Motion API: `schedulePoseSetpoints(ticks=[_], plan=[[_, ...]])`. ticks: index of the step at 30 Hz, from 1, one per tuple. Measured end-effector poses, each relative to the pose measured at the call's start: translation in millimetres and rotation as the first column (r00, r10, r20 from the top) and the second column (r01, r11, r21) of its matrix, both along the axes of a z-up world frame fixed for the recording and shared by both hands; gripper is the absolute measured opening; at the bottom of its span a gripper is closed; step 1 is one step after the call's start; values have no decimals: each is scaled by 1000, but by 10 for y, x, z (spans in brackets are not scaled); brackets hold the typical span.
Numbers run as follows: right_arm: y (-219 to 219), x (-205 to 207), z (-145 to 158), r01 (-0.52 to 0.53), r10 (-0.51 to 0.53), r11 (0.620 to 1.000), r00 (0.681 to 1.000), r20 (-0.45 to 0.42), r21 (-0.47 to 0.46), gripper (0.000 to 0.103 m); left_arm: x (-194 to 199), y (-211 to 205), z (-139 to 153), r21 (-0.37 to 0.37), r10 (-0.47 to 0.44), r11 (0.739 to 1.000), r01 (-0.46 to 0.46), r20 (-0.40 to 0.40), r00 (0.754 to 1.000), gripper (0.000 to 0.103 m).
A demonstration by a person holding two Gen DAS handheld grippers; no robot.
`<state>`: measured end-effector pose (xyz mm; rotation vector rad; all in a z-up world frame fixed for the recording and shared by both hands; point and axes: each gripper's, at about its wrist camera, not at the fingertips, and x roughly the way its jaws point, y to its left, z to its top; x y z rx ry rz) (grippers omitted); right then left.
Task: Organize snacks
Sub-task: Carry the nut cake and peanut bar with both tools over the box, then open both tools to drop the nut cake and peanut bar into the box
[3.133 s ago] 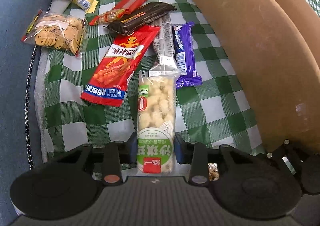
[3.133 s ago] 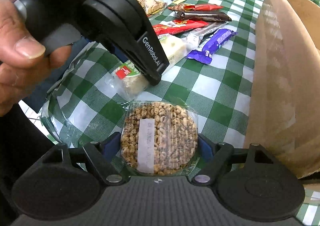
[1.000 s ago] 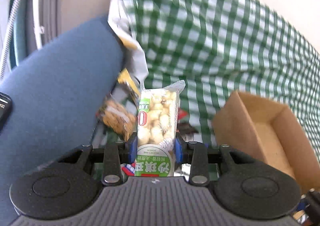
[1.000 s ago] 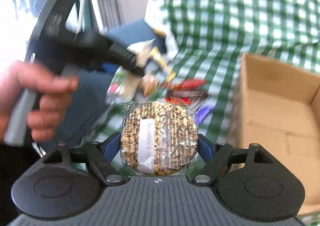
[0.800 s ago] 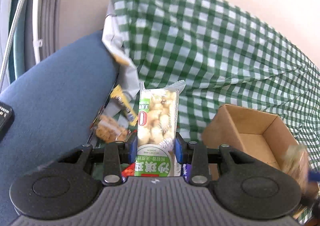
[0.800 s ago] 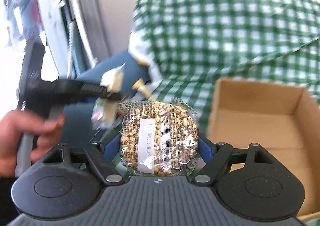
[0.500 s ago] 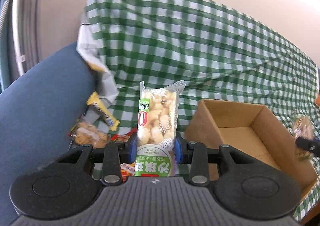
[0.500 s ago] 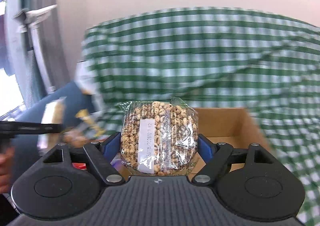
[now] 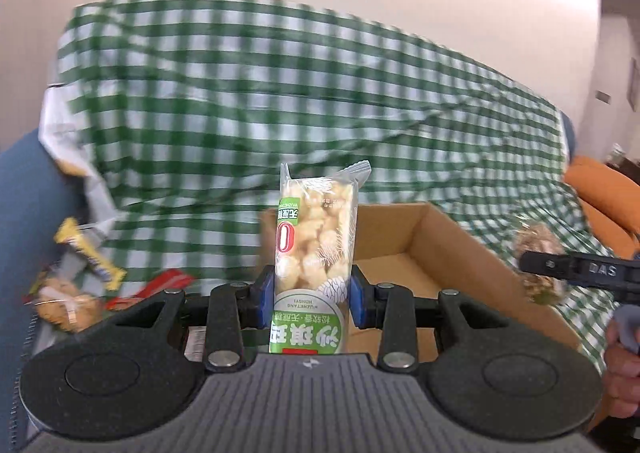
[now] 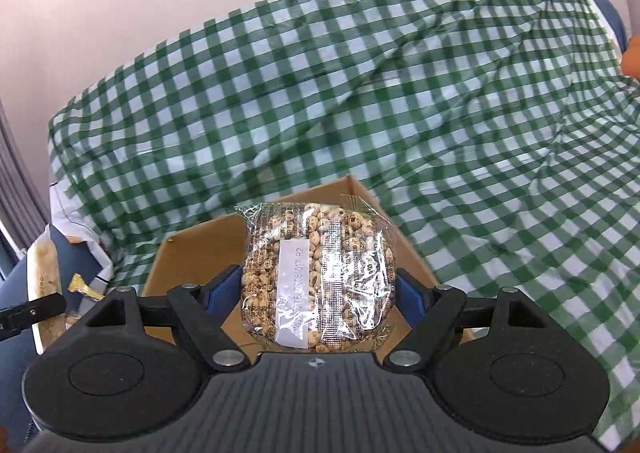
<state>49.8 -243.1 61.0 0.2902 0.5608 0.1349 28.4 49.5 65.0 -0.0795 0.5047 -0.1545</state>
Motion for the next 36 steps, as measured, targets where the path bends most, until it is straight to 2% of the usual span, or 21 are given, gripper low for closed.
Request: schedulePoseSetpoints(ticks=[5,11,22,26,27,29,30,31,33,36], plan=[[-22,-45,8,1,-1,999,1000,5,-35,81,32,-268,-50,8,-58,998,58,4,998,41],[17,-76,18,-10,11,996,1000,11,-91,81,96,-497,-144,45,-120,992,121,-27,992,41],[30,-61,10,-8,8,995,1000,0,-102,81,37,-498,-179,44,-148,988,149,-26,989,41],[64,-40,13,-23,22,993,1000,-7,-117,82,41,-517,-195,26,-184,982,186,-44,982,41],[72,-31,5,-31,29,993,999,-13,-118,82,39,-516,-196,17,-198,980,199,-52,979,44],[85,0,-16,-48,43,992,998,-38,-117,88,51,-502,-197,13,-189,982,190,-60,980,72],[89,8,-21,-49,44,991,998,-43,-121,90,67,-462,-193,2,-168,986,169,-62,984,76],[92,8,-21,-43,38,991,998,-42,-130,94,91,-405,-190,-21,-151,988,150,-67,986,77],[67,14,-18,-26,20,991,999,-43,-129,94,165,-267,-195,-67,-101,993,95,-94,990,77],[-2,49,-43,34,-44,990,997,-67,-139,94,256,-137,-268,-35,-19,999,14,-161,987,76]])
